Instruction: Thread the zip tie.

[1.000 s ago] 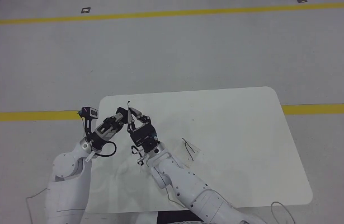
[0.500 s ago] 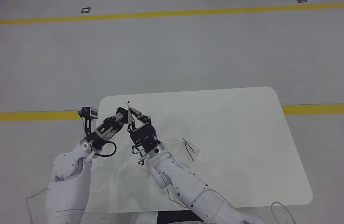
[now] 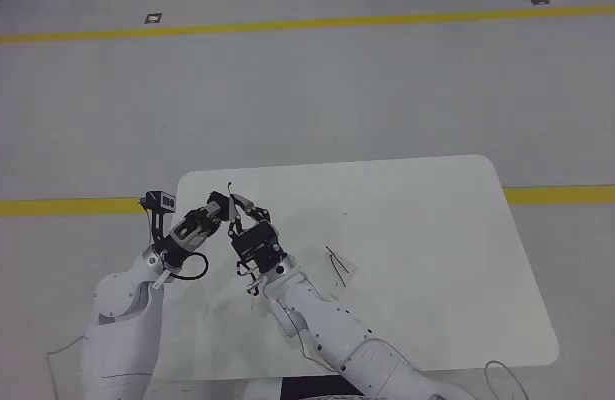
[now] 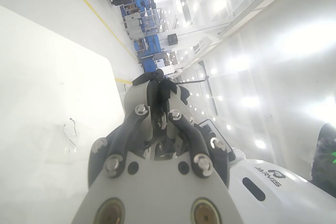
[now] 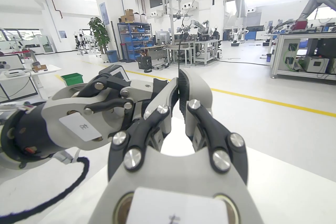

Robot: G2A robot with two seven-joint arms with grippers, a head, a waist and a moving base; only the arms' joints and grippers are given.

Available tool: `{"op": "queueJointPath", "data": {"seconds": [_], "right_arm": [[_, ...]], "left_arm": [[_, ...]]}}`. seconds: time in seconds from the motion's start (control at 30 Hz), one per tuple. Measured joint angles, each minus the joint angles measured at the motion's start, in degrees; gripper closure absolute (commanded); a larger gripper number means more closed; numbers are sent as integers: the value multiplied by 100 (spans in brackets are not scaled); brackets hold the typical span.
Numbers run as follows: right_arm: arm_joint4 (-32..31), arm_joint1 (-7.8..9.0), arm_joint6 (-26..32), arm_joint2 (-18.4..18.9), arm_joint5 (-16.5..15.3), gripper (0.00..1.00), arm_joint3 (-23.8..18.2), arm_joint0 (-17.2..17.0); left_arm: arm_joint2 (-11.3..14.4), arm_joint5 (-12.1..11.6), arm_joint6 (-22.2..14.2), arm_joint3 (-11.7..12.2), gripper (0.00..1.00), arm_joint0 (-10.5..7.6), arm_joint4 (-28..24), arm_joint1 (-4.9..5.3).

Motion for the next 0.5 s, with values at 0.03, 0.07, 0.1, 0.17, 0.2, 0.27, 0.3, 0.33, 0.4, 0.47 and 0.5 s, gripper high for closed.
{"op": "queueJointPath", "data": {"seconds": [0.03,0.07,0.1,0.17,0.2,0.27,0.3,0.33,0.4,0.47,0.5], "right_arm": [[0,-1,0,-2,5,100,4,1],[0,-1,0,-3,9,100,7,2],[0,-1,0,-4,14,100,9,3],[4,-1,-2,-8,24,100,17,4],[5,-1,-2,-10,27,100,20,5],[8,-1,-2,-13,36,100,25,6],[10,-1,-1,-14,40,100,26,6],[15,-1,0,-14,49,98,26,5],[23,0,2,-15,69,61,24,1],[27,4,0,-13,97,23,13,-6],[25,6,-4,-10,110,0,6,-10]], "left_arm": [[0,0,0,0,100,0,0,0],[0,0,0,0,100,0,0,0],[0,0,0,0,100,0,0,0],[0,0,0,0,100,0,0,0],[0,0,0,0,100,0,0,0],[0,0,0,0,100,0,0,0],[0,0,0,0,100,0,0,0],[0,0,0,0,100,0,0,0],[0,0,0,0,100,0,0,0],[0,0,0,0,100,0,0,0],[0,0,0,0,100,0,0,0]]}}
